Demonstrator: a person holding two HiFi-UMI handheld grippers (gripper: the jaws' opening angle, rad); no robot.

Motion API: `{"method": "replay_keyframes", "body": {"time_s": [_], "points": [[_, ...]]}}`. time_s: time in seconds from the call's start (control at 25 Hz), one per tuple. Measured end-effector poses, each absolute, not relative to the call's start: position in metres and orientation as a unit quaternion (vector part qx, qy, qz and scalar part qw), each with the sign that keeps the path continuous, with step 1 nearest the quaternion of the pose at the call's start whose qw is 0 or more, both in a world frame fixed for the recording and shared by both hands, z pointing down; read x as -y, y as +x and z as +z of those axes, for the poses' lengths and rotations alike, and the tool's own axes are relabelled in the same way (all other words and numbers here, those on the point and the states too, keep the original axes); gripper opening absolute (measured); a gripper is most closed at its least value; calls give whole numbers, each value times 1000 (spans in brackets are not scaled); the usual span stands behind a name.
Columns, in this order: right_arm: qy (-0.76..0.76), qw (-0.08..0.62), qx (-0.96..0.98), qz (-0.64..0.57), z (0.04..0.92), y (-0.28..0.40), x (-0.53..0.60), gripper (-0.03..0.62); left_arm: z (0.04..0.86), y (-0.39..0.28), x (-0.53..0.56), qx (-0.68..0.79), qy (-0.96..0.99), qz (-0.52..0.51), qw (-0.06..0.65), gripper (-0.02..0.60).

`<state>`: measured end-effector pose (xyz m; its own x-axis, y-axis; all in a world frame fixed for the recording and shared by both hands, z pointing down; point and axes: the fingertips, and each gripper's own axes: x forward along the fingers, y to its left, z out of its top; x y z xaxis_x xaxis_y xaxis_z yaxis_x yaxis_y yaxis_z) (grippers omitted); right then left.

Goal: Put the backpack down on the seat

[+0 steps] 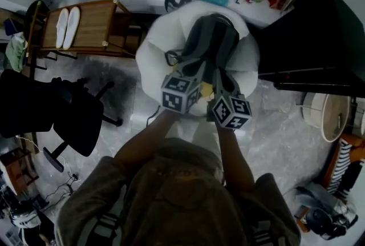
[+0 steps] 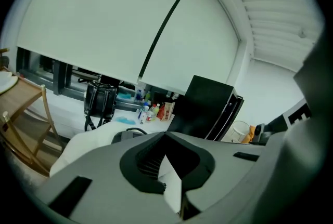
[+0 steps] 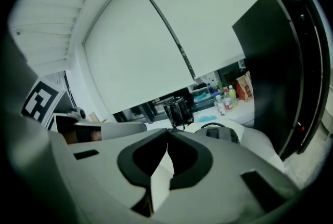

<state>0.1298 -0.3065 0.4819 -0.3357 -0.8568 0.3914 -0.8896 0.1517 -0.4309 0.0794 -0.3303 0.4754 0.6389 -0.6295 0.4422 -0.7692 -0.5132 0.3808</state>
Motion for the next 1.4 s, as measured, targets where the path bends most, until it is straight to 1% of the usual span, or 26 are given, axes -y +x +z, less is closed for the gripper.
{"method": "replay_keyframes", "body": {"time_s": [0.12, 0.32, 0.48, 0.72, 0.88, 1.08, 1.28, 1.4], "points": [[548, 26, 778, 305, 453, 120, 291, 5, 450, 83, 311, 391, 865, 126, 289, 0], [501, 24, 812, 297, 410, 115, 266, 5, 407, 95, 280, 352, 886, 126, 276, 0], [478, 24, 837, 266, 378, 121, 251, 5, 371, 103, 263, 318, 908, 119, 244, 0], [457, 15, 867, 200, 331, 136, 229, 5, 323, 109, 237, 282, 937, 103, 177, 0], [439, 11, 887, 144, 299, 132, 220, 5, 301, 101, 228, 270, 947, 75, 158, 0], [427, 14, 898, 105, 284, 131, 209, 5, 289, 85, 223, 281, 946, 47, 155, 0], [418, -7, 900, 121, 283, 131, 202, 3, 279, 79, 217, 286, 951, 36, 114, 0], [416, -17, 900, 131, 283, 132, 201, 3, 281, 78, 212, 282, 952, 47, 110, 0]]}}
